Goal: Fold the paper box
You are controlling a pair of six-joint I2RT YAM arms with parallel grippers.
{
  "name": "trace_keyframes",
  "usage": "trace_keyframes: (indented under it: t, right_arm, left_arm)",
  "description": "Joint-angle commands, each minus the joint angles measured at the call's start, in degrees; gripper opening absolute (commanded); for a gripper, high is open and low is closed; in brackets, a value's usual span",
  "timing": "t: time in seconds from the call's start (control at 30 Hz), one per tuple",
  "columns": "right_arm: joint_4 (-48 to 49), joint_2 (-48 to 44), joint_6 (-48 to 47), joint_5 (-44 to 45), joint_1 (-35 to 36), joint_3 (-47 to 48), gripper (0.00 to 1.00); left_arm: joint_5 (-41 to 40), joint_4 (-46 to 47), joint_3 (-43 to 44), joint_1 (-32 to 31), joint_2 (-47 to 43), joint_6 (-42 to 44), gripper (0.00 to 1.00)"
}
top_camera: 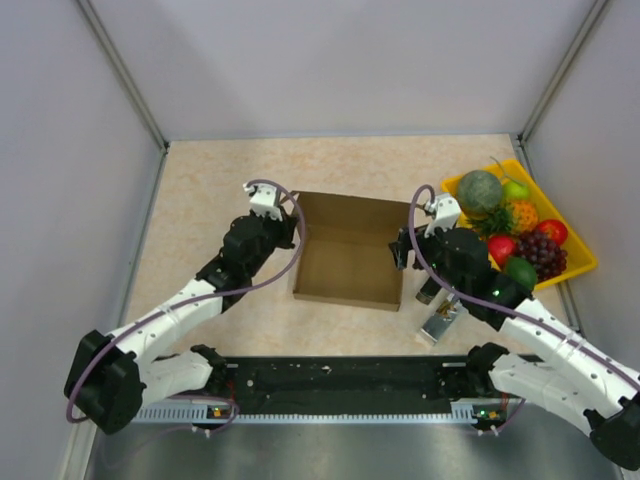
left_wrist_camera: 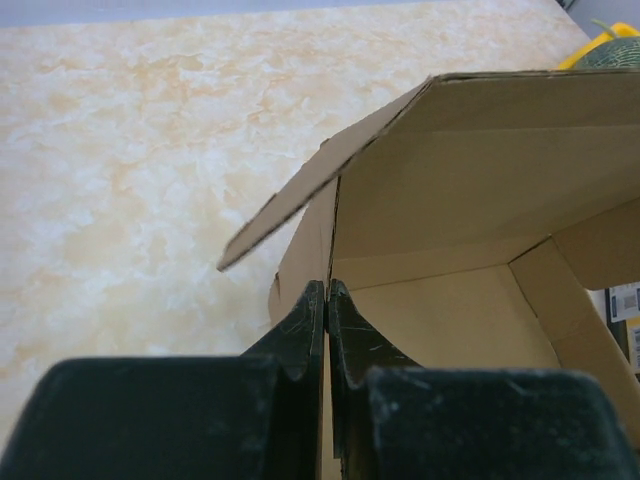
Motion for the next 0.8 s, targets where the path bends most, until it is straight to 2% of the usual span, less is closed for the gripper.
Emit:
trace_keyframes:
  t: [0.0, 0.17, 0.3, 0.43, 0.57, 0.63, 0.77]
  right_arm:
    - [-2.43, -2.09, 2.53, 1.57, -3.77, 1.93, 0.80]
    - [-12.80, 0.71, 11.76, 3.44, -10.62, 11.23, 0.82]
    - [-16.67, 4.76, 10.01, -4.44, -10.46, 17.74, 0.76]
    - [-14.31, 7.48, 5.54, -5.42, -7.56, 20.46, 0.76]
    - [-15.97, 15.73, 3.33, -9.30, -7.47, 28.54, 0.69]
    - [-17.81, 21.01, 2.28, -7.90, -7.38, 33.29, 0.64]
    - [-18.70, 25.33, 0.87, -4.74, -6.86, 36.29, 0.55]
  left_arm:
    - [-0.08, 0.62, 5.16, 1.34, 2.68, 3.25, 0.00]
    - [0.18, -0.35, 7.36, 3.98, 3.74, 2.11, 0.00]
    - [2.73, -0.26, 8.51, 8.10, 4.62, -0.26, 0.00]
    - [4.66, 0.79, 9.56, 10.40, 6.37, 0.44, 0.00]
    - [8.09, 0.97, 11.49, 12.94, 8.57, 1.23, 0.00]
    - [10.01, 0.88, 12.02, 13.30, 9.19, 1.32, 0.00]
    - [11.44, 0.62, 12.64, 13.39, 10.51, 1.32, 0.00]
